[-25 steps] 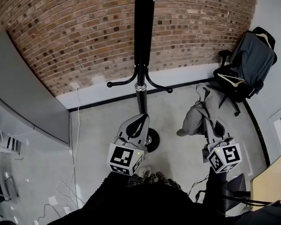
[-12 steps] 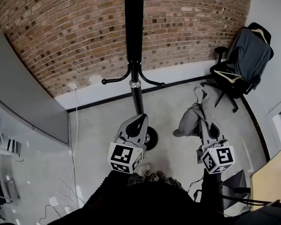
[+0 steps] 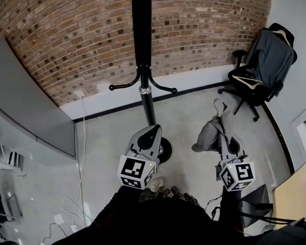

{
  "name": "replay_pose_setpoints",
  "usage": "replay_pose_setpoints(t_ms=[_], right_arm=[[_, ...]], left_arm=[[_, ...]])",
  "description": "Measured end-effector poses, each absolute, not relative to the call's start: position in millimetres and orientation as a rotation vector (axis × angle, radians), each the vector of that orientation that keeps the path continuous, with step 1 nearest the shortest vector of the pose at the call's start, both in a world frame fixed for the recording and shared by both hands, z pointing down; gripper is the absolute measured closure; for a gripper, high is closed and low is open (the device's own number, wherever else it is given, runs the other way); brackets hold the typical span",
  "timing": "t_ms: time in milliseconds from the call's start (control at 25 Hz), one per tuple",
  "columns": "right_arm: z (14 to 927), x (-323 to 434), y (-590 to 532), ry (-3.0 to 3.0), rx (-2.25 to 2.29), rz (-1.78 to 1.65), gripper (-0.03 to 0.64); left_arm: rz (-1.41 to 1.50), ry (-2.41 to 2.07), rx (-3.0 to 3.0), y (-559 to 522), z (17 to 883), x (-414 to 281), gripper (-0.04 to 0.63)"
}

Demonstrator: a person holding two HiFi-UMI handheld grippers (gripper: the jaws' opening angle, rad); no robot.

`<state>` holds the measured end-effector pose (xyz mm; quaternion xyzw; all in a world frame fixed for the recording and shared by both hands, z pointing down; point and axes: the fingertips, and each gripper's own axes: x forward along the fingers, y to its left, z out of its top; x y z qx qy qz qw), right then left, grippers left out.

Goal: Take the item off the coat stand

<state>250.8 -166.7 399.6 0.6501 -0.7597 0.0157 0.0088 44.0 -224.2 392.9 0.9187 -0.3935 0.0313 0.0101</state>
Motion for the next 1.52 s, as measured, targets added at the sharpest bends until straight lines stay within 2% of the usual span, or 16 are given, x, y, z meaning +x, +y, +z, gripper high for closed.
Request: replay_pose_setpoints(t_ms=[1520], right_arm=[[408,239,-161,-2.361,1.965,0.064,0.594]], left_arm=[[0.113,-1.255,2.845,-212,397,30,0.595]])
